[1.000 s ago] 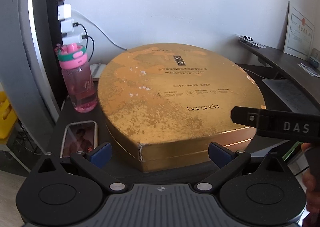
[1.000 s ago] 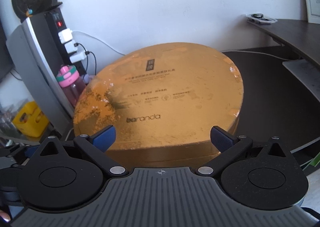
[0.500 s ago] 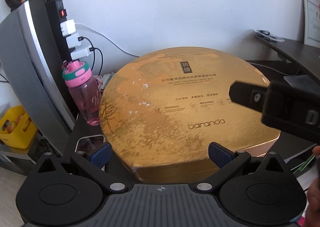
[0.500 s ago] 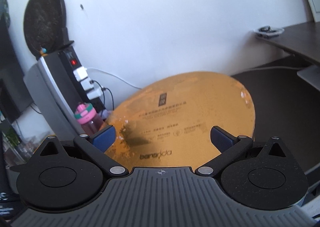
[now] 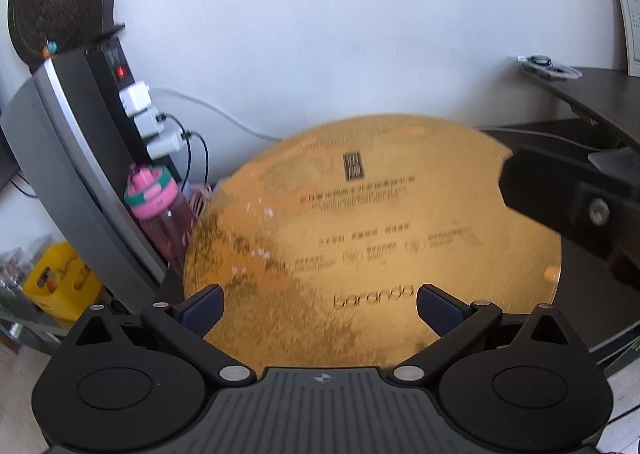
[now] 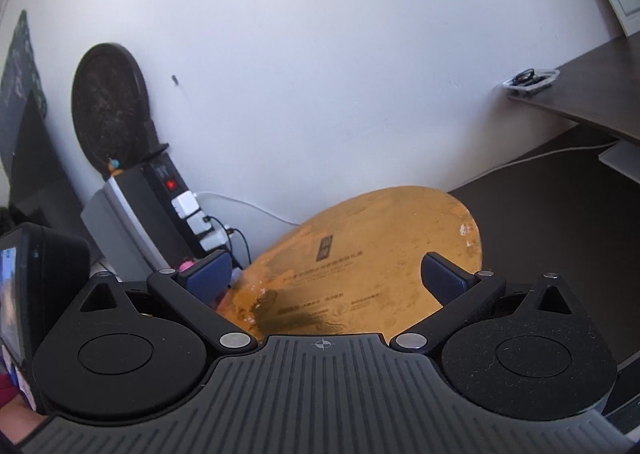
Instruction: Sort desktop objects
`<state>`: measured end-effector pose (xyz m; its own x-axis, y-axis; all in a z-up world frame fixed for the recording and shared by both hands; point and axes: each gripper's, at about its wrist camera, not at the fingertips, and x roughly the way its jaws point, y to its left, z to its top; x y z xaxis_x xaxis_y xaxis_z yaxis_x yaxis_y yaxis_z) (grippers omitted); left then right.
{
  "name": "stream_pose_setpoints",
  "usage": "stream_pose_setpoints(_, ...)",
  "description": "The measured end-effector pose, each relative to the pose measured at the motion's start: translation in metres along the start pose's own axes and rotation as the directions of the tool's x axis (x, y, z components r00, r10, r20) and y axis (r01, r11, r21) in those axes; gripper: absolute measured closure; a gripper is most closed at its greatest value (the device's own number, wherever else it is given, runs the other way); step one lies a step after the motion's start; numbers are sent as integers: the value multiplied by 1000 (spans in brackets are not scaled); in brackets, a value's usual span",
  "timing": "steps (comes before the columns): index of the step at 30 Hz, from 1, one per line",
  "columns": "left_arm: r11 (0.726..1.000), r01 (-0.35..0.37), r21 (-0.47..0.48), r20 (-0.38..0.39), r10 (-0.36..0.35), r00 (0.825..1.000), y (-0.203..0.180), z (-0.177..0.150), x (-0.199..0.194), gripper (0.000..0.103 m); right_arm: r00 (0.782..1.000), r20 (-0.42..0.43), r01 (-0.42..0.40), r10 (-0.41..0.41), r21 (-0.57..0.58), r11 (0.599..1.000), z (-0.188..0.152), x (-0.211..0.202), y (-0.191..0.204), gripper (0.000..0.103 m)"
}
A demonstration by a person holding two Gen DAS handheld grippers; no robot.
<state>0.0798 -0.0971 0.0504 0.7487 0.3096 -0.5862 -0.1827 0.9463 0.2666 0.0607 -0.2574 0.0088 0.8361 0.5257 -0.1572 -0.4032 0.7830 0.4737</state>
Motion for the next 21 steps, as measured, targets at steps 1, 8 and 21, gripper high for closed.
stream_pose_setpoints(1,1000,1,-4,4,-1,1000,0,1,-1,1,1000,-6,13,-13,2,1000,0,1,-2,0)
stream_pose_setpoints(8,1000,20,-24,-9,-21,1000,5,-3,5,1,997,-47,63,-62,27,998,-4,14,-8,0)
stream_pose_setpoints(21,984,138,-113,28,-135,990,56,-23,-4,1,984,-113,144,-140,29,989,-18,22,9,0)
